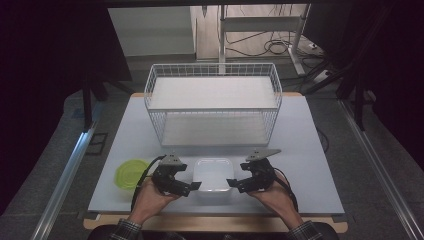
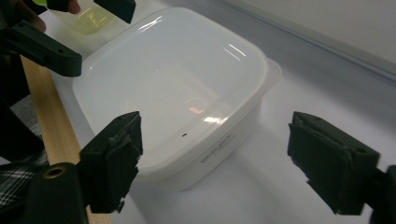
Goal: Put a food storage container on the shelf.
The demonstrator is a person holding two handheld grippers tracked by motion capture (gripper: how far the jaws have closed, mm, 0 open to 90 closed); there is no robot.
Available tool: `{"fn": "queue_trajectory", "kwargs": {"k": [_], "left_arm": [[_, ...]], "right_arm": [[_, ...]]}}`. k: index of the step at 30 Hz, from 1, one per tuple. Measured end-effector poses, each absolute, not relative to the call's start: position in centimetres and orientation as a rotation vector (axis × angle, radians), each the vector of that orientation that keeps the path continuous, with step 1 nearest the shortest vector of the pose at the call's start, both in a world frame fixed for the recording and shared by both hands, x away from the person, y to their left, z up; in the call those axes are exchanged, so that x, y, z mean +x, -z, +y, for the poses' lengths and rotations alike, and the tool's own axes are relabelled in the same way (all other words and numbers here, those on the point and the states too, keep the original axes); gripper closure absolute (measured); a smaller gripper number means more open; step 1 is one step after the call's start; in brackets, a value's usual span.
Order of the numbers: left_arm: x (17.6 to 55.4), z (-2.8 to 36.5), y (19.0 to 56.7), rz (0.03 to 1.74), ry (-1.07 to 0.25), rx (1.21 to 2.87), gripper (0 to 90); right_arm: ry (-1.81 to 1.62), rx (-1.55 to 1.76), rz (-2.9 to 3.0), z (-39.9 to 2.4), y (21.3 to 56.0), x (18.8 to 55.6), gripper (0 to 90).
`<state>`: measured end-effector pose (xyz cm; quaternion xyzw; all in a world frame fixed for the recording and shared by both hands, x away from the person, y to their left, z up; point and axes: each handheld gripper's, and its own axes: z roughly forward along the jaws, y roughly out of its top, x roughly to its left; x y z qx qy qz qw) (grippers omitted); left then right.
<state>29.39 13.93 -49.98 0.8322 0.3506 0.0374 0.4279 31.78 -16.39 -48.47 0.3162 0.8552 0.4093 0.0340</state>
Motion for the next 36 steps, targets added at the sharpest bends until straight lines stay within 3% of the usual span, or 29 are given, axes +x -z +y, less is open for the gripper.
{"fn": "queue_trajectory", "kwargs": {"k": [11,18,25,36], "left_arm": [[30.3,13.0,50.3,0.858,0.003,2.074,14.0],[30.2,13.1,50.4,0.909,0.065,2.066,18.0],[29.1,13.8,49.4,0.996,0.015,2.023,43.7],[27.1,14.1,49.1,1.097,0.036,1.961,57.6]], "right_arm": [[-1.270,1.107,2.748,-15.5,48.6,33.0,33.5],[-1.276,1.205,2.748,-15.9,48.3,32.6,46.9],[-1.277,1.262,2.708,-16.2,47.7,31.7,59.5],[-1.376,1.415,2.640,-16.8,47.6,30.6,71.0]]}}
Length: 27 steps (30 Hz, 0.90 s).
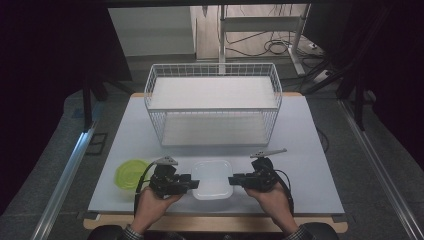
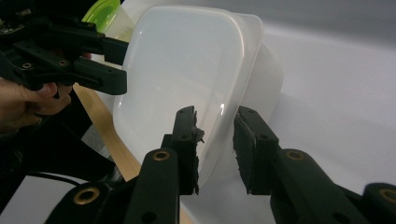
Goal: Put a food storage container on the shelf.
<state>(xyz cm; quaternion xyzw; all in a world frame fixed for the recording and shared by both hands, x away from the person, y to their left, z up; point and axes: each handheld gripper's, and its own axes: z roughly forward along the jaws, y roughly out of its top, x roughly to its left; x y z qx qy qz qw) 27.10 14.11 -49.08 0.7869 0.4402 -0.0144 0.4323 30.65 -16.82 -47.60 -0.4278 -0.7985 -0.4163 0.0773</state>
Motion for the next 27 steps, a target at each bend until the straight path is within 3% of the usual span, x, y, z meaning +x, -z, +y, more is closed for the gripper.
{"fn": "queue_trajectory", "kwargs": {"k": [11,27], "left_arm": [[26.6,14.3,49.0,1.137,-0.021,1.865,73.1],[27.2,14.3,47.8,1.139,-0.099,1.811,77.7]], "right_arm": [[1.339,-1.357,-2.308,-17.5,47.8,30.5,79.7],[1.452,-1.292,-2.510,-16.7,46.2,30.1,79.7]]}}
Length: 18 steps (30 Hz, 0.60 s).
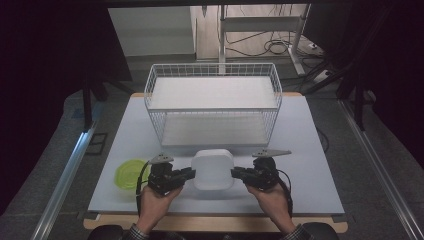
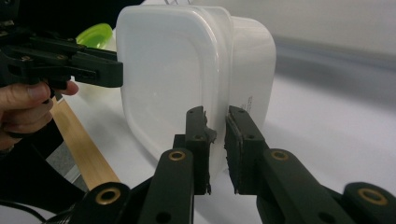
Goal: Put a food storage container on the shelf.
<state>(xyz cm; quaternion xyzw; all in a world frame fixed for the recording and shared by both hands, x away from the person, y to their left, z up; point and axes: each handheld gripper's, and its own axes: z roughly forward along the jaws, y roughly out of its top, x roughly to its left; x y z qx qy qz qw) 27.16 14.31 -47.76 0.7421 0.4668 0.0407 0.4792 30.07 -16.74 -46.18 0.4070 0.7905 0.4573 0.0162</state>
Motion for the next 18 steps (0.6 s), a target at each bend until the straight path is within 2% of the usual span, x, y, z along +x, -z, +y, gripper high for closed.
{"fn": "queue_trajectory", "kwargs": {"k": [18], "left_arm": [[29.3,14.2,41.4,1.055,-0.247,1.775,78.1]], "right_arm": [[-1.534,1.132,2.371,-17.2,40.7,32.7,79.6]]}}
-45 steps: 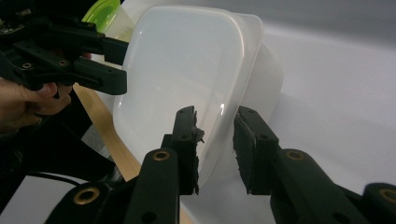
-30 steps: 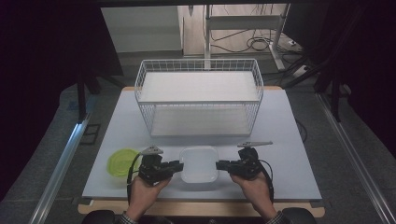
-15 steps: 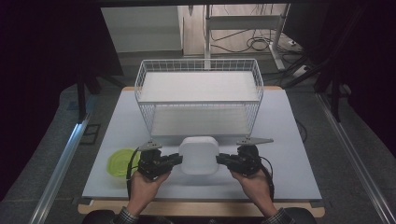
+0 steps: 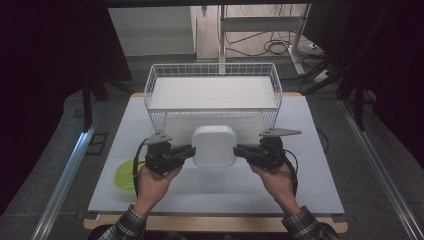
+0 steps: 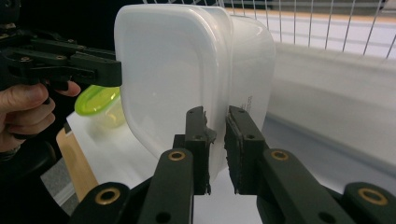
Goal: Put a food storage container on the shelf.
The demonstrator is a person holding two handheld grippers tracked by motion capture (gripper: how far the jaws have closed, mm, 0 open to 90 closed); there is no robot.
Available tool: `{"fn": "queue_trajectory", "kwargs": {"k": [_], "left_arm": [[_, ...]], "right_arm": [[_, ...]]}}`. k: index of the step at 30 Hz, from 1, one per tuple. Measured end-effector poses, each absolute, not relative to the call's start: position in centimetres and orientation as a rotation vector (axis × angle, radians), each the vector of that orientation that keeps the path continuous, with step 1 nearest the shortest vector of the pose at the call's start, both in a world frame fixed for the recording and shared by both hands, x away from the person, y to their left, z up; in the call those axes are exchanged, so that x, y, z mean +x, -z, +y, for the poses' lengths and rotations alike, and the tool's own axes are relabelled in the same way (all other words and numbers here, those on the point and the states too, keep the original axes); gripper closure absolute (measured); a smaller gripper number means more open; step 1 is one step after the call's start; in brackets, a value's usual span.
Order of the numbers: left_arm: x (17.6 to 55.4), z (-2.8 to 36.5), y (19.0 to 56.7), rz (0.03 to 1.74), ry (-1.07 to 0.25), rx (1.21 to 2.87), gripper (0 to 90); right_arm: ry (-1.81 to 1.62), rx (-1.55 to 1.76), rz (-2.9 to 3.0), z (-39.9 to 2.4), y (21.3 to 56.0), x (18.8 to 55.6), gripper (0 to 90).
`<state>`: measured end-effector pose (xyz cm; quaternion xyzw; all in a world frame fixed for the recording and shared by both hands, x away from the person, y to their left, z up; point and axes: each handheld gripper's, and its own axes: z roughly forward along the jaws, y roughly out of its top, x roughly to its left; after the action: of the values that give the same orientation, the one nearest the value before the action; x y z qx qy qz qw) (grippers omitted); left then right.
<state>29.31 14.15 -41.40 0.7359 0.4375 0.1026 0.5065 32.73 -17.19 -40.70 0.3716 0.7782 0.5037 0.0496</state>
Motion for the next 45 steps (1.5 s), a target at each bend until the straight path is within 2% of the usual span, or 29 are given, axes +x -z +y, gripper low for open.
{"fn": "queue_trajectory", "kwargs": {"k": [29,36,45], "left_arm": [[35.1,15.5,31.9,0.968,-0.331,1.710,78.3],[37.1,15.8,30.9,0.970,-0.320,1.704,78.3],[39.8,15.7,31.0,1.002,-0.296,1.705,78.2]], "right_arm": [[-1.638,1.039,2.215,-16.1,31.5,38.1,79.2],[-1.637,1.044,2.197,-15.7,30.0,39.8,79.2],[-1.621,1.102,2.191,-15.5,30.1,42.4,78.8]]}}
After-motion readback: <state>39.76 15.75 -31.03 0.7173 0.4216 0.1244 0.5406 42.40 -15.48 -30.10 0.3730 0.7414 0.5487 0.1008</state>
